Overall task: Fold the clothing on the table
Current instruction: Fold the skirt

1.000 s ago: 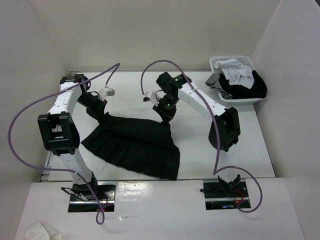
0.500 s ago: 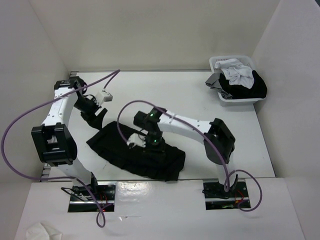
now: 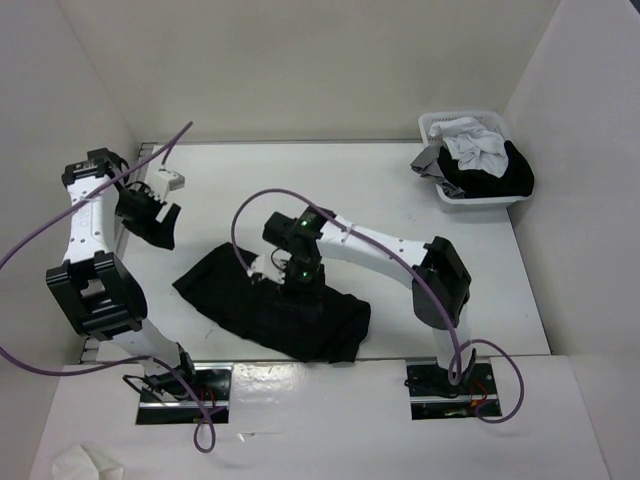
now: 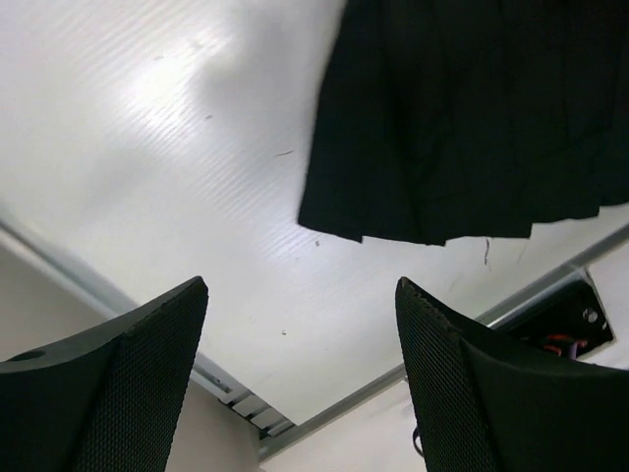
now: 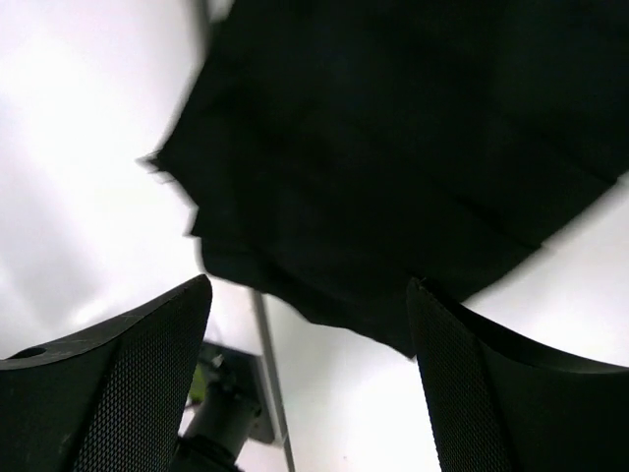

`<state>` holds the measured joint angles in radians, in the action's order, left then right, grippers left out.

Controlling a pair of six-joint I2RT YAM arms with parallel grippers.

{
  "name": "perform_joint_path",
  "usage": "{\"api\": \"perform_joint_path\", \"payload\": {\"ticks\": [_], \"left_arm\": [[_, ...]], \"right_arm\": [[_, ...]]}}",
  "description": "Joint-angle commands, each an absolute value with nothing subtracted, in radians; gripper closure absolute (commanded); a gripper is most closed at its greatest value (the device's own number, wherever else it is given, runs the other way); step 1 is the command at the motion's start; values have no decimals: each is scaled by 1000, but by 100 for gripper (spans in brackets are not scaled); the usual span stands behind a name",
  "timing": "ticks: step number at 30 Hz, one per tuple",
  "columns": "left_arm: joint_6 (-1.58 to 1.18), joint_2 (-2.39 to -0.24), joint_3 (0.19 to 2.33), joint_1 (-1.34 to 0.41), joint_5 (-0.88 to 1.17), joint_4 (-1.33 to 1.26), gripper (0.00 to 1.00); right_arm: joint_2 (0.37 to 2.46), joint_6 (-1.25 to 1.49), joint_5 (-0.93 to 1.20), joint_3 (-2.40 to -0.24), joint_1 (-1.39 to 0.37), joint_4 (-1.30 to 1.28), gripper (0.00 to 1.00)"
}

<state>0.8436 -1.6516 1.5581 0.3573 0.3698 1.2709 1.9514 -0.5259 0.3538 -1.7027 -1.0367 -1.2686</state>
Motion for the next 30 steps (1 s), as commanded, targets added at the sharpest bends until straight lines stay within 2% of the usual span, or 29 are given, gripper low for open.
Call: {"api": "perform_joint_path", "payload": {"ticks": [1,7,16,25,30], "left_arm": [[759,-1652,1614,415,387,1235,16],[669,-1573,1563,436,377,1174,14],[571,-1419,1445,436,334,1094,1],[525,-1347,1388,436,273,1046,1],[525,-1338,1388,436,264,1035,1]], "right_arm": [[1917,-445,293,-1755,-1011,-1197,15],[2071,-416,334,-1862,-1052,-1178,15],[2252,-394,249,-1907,-1123,-1048,14],[2295,-342,173,-1887,-1066,-937,8],[2284,-333,40,-1887,-991,-868,6]]}}
